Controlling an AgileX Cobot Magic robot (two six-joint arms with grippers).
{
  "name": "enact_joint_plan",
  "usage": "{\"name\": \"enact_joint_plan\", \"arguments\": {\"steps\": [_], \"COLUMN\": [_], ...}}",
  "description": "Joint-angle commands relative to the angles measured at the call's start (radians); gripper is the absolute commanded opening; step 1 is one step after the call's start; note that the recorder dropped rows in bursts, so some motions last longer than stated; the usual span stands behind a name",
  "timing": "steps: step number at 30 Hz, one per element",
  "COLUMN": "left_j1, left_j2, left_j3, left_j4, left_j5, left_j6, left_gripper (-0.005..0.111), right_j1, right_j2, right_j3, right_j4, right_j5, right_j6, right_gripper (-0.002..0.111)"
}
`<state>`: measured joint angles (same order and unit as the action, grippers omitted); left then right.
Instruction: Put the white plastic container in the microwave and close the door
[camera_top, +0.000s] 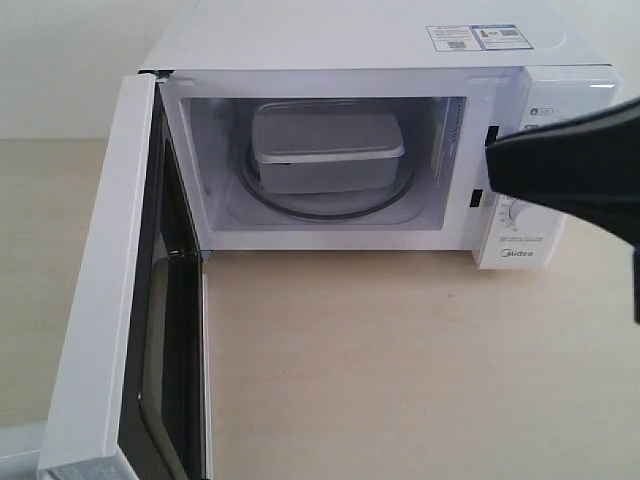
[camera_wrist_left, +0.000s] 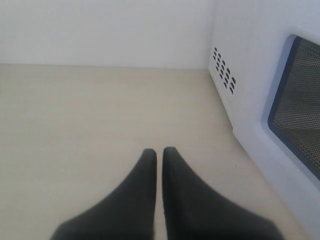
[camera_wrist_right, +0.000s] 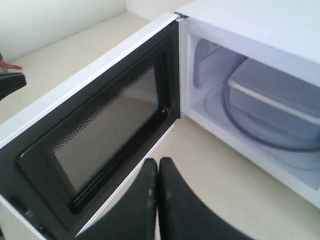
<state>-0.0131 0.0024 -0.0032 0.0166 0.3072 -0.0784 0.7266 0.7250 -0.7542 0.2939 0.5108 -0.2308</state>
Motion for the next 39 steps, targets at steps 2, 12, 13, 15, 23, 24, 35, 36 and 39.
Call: {"name": "enact_joint_plan", "arguments": {"steps": [2, 12, 13, 15, 23, 24, 35, 36, 39], "left_j1": [0.003, 0.003, 0.003, 0.003, 0.003, 0.003, 0.003, 0.003, 0.003], "left_j2": [-0.002, -0.002, -0.002, -0.002, -0.002, -0.002, -0.002, -0.002, -0.002], "left_j3": [0.003, 0.003, 0.003, 0.003, 0.003, 0.003, 0.003, 0.003, 0.003], "left_j4": [-0.005, -0.005, -0.005, -0.005, -0.005, -0.005, -0.005, -0.005, -0.005], "left_j5": [-0.001, -0.001, -0.001, -0.001, -0.001, -0.001, -0.001, -0.001, -0.001], "left_j6": [-0.003, -0.003, -0.003, -0.003, -0.003, -0.003, -0.003, -0.003, -0.003], "left_gripper": [0.004, 0.004, 0.004, 0.004, 0.004, 0.004, 0.004, 0.004, 0.004], "right_j1": [-0.057, -0.515, -0.555, -0.624, -0.771, -0.776, -0.776, -0.776, -0.776], "right_j2": [-0.005, -0.175, -0.208, -0.277, -0.51, -0.529, -0.725, -0.725, -0.725], "right_j3": [0.004, 0.145, 0.174, 0.229, 0.477, 0.5, 0.721, 0.731, 0.754], "right_j4": [-0.041, 0.062, 0.074, 0.085, 0.09, 0.09, 0.09, 0.09, 0.09], "right_j5": [-0.112, -0.259, -0.283, -0.326, -0.397, -0.399, -0.401, -0.407, -0.394], "right_j6": [-0.014, -0.001, -0.001, -0.001, -0.001, -0.001, -0.007, -0.007, -0.007], "right_gripper": [0.0, 0.0, 0.0, 0.0, 0.0, 0.0, 0.0, 0.0, 0.0]}}
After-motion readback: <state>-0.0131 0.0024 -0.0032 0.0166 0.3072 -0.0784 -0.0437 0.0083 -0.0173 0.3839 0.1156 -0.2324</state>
